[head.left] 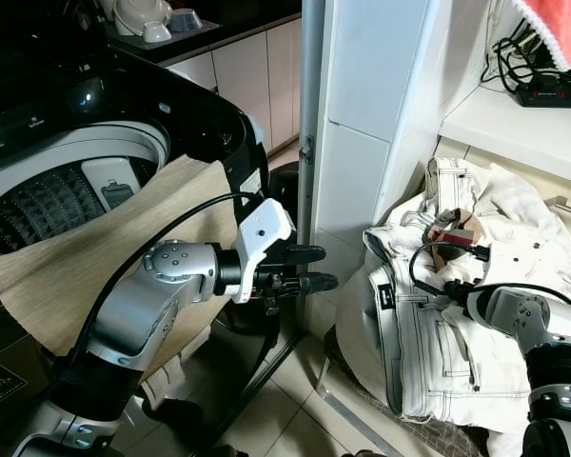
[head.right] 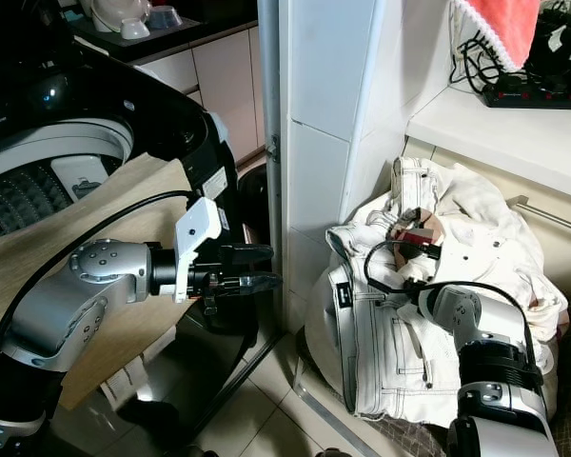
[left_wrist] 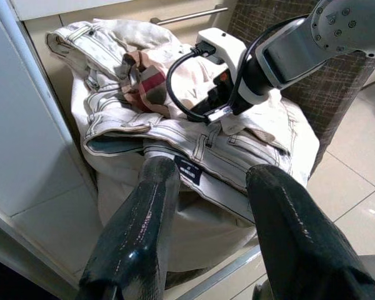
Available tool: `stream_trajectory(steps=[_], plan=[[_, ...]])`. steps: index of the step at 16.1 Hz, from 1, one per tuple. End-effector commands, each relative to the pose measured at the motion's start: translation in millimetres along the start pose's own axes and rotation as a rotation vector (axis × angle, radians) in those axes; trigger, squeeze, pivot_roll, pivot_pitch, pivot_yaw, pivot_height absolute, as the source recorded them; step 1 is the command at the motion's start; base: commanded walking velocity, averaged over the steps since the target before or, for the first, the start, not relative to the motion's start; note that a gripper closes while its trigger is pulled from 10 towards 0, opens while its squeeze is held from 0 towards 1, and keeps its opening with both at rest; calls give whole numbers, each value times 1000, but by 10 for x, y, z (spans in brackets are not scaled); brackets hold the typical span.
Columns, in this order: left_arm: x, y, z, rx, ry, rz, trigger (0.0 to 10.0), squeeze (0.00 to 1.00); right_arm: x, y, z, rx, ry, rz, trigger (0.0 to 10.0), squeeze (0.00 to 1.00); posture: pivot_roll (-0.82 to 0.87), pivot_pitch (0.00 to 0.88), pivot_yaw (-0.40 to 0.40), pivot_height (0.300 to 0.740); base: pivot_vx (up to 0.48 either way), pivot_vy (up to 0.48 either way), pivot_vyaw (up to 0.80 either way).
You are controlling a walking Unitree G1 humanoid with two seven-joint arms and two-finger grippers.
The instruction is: Clothes washing
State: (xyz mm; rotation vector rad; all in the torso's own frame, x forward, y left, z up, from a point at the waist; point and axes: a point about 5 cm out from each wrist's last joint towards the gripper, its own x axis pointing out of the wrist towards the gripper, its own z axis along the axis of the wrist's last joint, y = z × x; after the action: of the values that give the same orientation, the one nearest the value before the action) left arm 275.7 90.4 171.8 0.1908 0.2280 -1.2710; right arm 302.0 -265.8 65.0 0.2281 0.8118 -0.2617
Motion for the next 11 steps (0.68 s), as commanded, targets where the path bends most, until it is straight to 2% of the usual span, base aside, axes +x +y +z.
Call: stream_trajectory(steps=[1,7,11], plan=[[3,-41,28,8,-5,-15,10000,0,17,24,-74,12,29,18,0,0,-63,0,69,740,0,0,0],[22,-51,26,5,-4,-24,10000,0,0,10,-4,25,-39,10,0,0,-65,0,71,740,0,0,0],[20,-47,27,6,-1,-24,10000,0,-50,-34,98,67,-119,-19,0,0,-65,0,72,740,0,0,0]])
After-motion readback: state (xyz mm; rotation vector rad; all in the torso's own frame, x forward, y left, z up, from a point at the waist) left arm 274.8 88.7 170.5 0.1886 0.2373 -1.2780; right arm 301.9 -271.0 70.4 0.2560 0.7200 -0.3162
